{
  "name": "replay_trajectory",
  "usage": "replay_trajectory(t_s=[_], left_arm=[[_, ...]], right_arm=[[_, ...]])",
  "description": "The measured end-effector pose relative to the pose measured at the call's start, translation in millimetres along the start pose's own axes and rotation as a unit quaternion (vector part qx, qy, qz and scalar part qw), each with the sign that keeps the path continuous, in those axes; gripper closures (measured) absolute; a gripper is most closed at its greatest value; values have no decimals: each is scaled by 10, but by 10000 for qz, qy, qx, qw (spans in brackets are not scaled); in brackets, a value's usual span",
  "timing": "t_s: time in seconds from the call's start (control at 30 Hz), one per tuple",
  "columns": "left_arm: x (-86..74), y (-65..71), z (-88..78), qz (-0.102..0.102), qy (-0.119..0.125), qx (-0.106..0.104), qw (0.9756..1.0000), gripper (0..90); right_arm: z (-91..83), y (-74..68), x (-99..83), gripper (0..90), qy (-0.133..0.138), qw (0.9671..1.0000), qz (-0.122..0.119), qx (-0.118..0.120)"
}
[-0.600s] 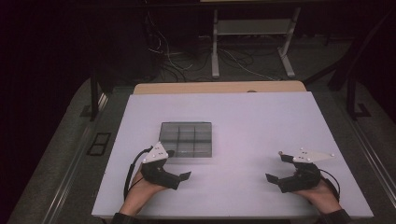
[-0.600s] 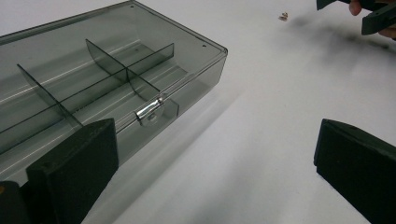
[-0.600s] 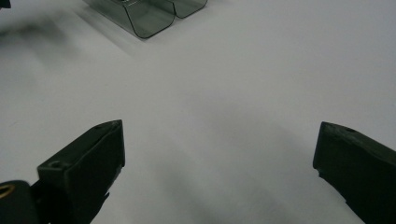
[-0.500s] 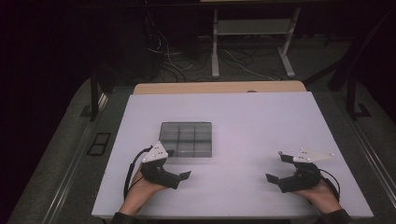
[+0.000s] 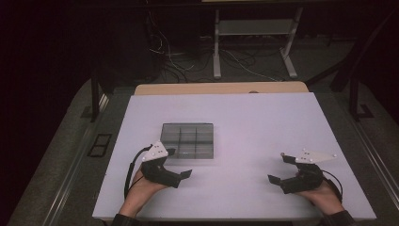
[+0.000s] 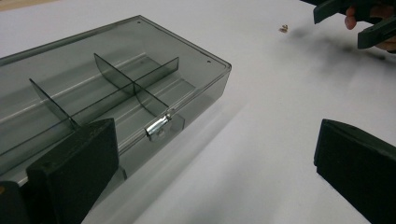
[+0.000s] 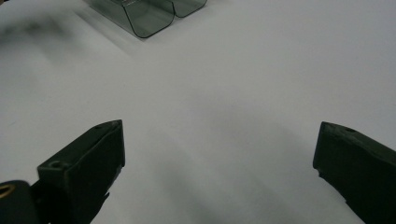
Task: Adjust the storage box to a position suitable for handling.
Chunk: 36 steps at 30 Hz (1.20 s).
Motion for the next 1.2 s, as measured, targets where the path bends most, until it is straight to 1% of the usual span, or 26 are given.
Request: replay_trajectory(t_s=[0.1,0.13,0.37,0.63,0.87,1.1,1.2], left_arm=[[15,-21,11,-19,6,12,10000,0],[19,-29,18,-33,27,15,10000,0],[47,-89,36,-62,13,46,10000,0],[122,-175,19,-66,120,112,9998,0],[169,-252,-5,-119,199,152,9996,0],[242,-318,-18,-55,217,193,9996,0],[271,-345,-21,-61,247,221,9994,0]], right_arm=[[4,2,-1,21,-19,10000,32,16],[8,6,-4,21,-22,10000,5,16],[6,12,-7,21,-22,10000,24,11],[7,16,-8,21,-23,10000,-7,-15],[9,18,-6,21,-12,10000,-11,-22],[8,27,-6,21,-4,10000,-2,-36],[8,29,-8,21,-11,10000,13,-39]])
Point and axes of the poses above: each handheld gripper's, and its own axes: z roughly forward along the jaws, x roughly out of its top, y roughly to its right, the point moved 5 cm from there along z, roughly forward along the jaws, and after that the axes turned 3 degrees about -x, right-handed, at the moved point
